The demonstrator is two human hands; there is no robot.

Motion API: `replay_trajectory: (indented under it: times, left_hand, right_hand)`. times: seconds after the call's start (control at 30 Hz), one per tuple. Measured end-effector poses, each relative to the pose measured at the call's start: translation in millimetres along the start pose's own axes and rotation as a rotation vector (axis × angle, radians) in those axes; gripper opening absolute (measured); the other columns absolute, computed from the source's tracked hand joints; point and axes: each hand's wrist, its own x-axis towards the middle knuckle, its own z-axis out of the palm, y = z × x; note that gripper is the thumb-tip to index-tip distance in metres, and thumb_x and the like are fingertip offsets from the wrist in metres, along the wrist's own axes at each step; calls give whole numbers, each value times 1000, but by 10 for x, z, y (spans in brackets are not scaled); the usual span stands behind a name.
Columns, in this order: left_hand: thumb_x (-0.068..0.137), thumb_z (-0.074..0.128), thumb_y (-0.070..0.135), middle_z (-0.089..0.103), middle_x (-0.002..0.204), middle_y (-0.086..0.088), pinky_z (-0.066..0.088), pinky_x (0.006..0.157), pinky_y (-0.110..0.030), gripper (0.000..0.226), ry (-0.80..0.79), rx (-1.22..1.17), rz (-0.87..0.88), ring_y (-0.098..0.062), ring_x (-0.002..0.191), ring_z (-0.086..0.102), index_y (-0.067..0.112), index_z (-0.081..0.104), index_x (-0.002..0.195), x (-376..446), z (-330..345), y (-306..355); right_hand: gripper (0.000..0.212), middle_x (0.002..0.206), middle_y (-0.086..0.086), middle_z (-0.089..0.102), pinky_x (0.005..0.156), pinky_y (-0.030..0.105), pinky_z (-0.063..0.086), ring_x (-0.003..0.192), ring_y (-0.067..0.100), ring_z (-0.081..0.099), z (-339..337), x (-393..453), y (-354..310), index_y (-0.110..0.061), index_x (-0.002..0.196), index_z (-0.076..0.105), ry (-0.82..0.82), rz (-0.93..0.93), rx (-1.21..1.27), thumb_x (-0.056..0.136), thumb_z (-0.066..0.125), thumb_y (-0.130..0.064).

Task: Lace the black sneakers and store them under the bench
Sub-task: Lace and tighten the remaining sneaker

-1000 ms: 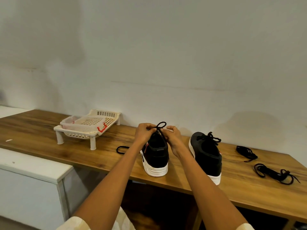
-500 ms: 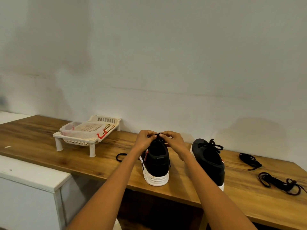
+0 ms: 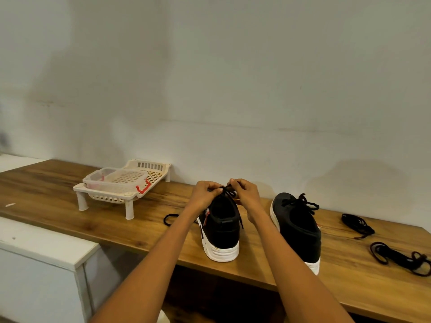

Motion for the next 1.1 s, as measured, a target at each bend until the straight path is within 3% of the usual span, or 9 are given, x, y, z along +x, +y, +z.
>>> replay_trajectory:
  times: [0.07,0.13,0.23,0.33,0.43,0.57,0.77,0.9,1.1]
  left_hand:
    - [91,60,8,70,97,-8,47,66,-7,19,1,3,-1,-13,88,62,4,69,107,-3,2,11]
    - [90,60,8,70,98,-9,47,69,-9,19,11,-2,-4,-13,88,63,4,69,107,-4,1,14]
    - [90,62,11,69,96,-5,47,78,-17,18,44,-5,-9,-12,89,62,6,70,105,-6,16,17]
    - [88,65,14,70,94,-2,49,80,-22,17,94,-26,-25,-14,90,64,7,72,102,-11,42,-13]
    - [87,66,16,71,96,-6,52,82,-24,16,120,-36,-26,-15,91,65,8,72,99,-22,58,-18]
    - [87,66,15,71,97,-6,48,81,-22,17,127,-17,-8,-14,90,63,7,72,101,-59,55,10]
    - [87,65,14,70,100,-4,45,80,-20,17,131,8,13,-13,93,61,7,71,102,-83,57,6]
    - [86,67,15,71,101,-5,48,85,-23,17,105,45,38,-15,96,63,9,72,101,-53,57,-5]
    - [86,66,17,71,103,-7,49,84,-24,19,125,94,60,-16,96,63,8,72,103,-58,66,-12]
  right_hand:
    - [21,89,7,67,58,20,53,80,20,66,37,12,2,-11,92,64,95,14,45,97,52,-27]
    - [27,95,10,66,59,20,54,79,19,66,72,8,-16,-8,100,62,111,46,61,96,53,-33]
    - [41,99,10,64,63,21,55,82,19,67,6,-49,-19,-8,108,53,70,140,82,91,55,-45]
    - [41,91,9,62,65,17,53,81,15,63,-127,-184,11,-7,100,55,-38,141,-69,90,55,-48]
    - [21,89,0,67,72,18,53,86,12,63,-156,-290,3,-16,94,64,-146,54,-157,91,59,-36]
    - [18,91,9,70,79,29,55,90,21,66,-99,-318,-43,-12,94,68,-52,42,-136,92,60,-28]
    - [16,88,0,68,61,17,49,80,12,65,-84,-327,-67,-8,98,65,20,168,57,94,56,-21]
    - [22,83,2,66,63,17,48,79,12,62,-108,-307,-65,2,99,63,1,186,7,95,48,-13]
    - [12,86,3,63,63,17,54,76,13,62,-159,-292,-66,-8,91,56,-71,93,-33,97,46,-12]
